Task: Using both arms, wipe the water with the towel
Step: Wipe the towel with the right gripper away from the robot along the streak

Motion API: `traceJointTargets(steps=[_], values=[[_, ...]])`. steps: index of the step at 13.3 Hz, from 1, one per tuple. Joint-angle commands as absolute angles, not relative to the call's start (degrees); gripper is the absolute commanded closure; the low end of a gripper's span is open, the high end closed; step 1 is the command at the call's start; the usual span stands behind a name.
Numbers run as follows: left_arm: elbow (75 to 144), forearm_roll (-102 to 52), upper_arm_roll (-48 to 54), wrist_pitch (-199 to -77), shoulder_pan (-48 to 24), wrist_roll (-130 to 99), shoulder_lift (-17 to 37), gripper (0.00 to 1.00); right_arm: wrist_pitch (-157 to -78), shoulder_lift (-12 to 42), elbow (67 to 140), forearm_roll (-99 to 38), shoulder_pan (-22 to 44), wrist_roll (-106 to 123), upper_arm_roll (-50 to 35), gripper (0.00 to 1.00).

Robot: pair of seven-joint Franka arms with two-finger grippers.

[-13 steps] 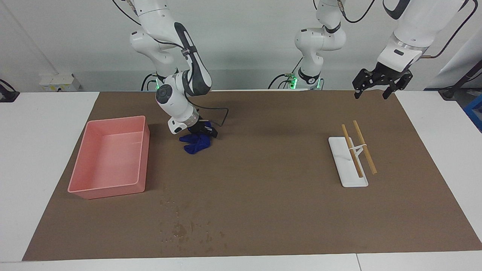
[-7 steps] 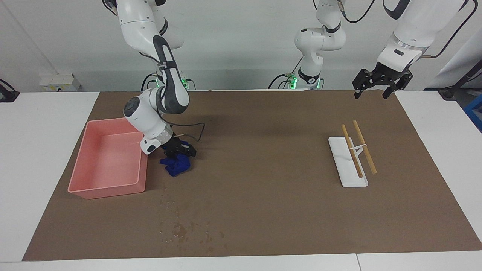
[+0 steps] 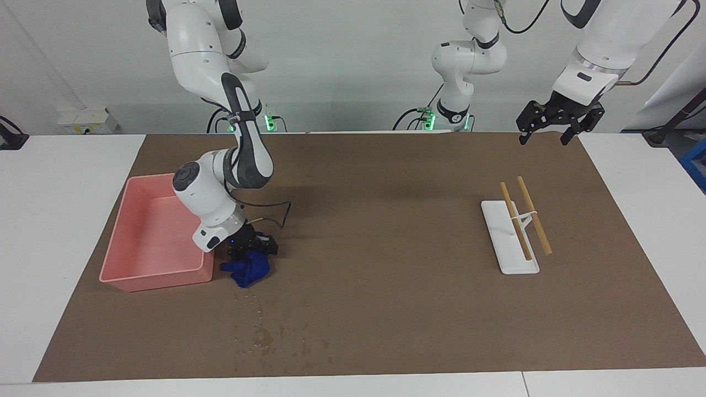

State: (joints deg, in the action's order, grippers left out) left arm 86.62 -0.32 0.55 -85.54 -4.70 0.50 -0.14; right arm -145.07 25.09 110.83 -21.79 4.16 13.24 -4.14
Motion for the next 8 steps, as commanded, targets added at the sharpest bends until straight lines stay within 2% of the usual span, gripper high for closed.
traceJointTargets(steps=[1, 4, 8], values=[[87.8, -0.88, 0.53, -85.08, -4.48, 0.97, -1.32, 0.0, -138.47, 28.04, 101.19, -12.95, 2.99, 13.98, -4.83, 1.0], [87.8, -0.88, 0.53, -85.08, -4.48, 0.97, -1.32, 0.0, -123.62, 27.08, 92.66, -10.72, 2.37, 13.71, -4.48, 1.0], [87.8, -0.88, 0.53, -85.08, -4.48, 0.97, -1.32, 0.0, -108.5, 22.25, 88.34, -6.52, -2.27, 14.41, -4.74, 1.0]])
